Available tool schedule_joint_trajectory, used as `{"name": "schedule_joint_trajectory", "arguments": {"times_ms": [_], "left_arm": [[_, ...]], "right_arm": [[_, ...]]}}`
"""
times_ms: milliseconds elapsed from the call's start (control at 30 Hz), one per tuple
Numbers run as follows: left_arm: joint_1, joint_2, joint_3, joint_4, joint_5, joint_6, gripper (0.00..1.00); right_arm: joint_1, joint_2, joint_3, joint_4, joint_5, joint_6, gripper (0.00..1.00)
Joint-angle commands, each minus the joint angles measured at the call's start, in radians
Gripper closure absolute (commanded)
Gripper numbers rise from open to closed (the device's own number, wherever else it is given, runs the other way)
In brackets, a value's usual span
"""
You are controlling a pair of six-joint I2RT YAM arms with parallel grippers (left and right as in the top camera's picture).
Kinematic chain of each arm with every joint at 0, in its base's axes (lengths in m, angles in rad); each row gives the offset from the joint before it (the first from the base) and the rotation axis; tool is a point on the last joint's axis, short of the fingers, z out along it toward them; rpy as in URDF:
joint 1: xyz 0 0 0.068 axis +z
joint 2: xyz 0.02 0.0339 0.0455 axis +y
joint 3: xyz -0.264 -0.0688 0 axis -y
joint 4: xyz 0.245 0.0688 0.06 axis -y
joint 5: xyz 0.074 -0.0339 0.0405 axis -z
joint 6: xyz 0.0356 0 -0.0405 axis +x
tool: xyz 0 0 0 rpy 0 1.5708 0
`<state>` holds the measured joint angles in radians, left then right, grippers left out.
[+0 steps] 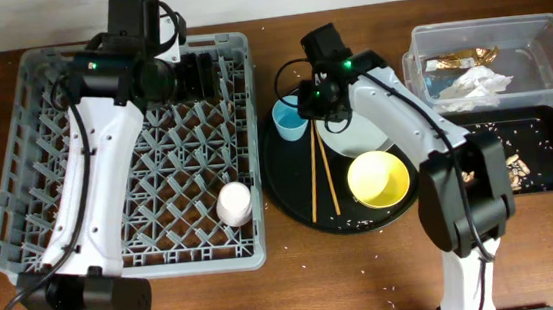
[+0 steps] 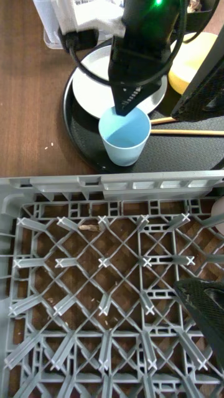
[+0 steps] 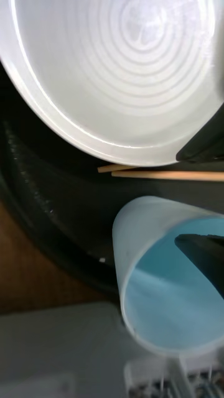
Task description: Sort waste into correct bins and load items into the dishwasher rack
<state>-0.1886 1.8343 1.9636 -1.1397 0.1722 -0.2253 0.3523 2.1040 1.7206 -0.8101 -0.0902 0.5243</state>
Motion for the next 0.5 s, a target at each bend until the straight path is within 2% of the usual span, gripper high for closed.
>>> {"name": "schedule_joint_trajectory", "arguments": {"times_ms": [0,33,67,100,167,200,267,300,333,400,467], "left_arm": [[0.002,0.044,0.002,-0.005,0.016,-0.018,0.20],[0.002,0.050,0.002,-0.005,0.024,-0.019,0.20],[0.002,0.053,0.002,-0.005,0.031,-0.021,0.20],[0.002,0.054,0.002,-0.005,0.039,-0.021,0.20],[0.006,0.054,0.002,-0.006,0.113,-0.021,0.20],[0.018,0.054,0.002,-0.006,0.182,-0.020,0.20],[0.058,0.055,0.002,-0.006,0.364,0.028,0.16],[0.093,0.056,0.001,-0.006,0.524,0.095,0.14],[0.124,0.056,-0.002,-0.006,0.668,0.154,0.01],[0.161,0.057,-0.014,-0.005,0.903,0.275,0.01],[0.192,0.058,-0.058,-0.001,1.144,0.406,0.01]], "right_arm": [[0.001,0.037,0.007,0.007,0.016,0.008,0.79],[0.001,0.037,0.006,0.007,0.016,0.008,0.83],[0.001,0.037,0.006,0.008,0.015,0.008,0.93],[0.000,0.037,0.006,0.008,0.002,0.008,0.96],[-0.014,0.033,0.009,0.011,-0.108,0.003,0.96],[-0.035,0.023,0.013,0.015,-0.222,-0.021,0.96],[-0.099,-0.013,0.013,0.033,-0.448,-0.064,0.96],[-0.154,-0.045,0.013,0.059,-0.647,-0.119,0.96],[-0.198,-0.066,0.013,0.090,-0.809,-0.163,0.96],[-0.257,-0.078,0.013,0.186,-1.140,-0.229,0.96],[-0.275,-0.078,0.013,0.250,-1.259,-0.229,0.96]]}}
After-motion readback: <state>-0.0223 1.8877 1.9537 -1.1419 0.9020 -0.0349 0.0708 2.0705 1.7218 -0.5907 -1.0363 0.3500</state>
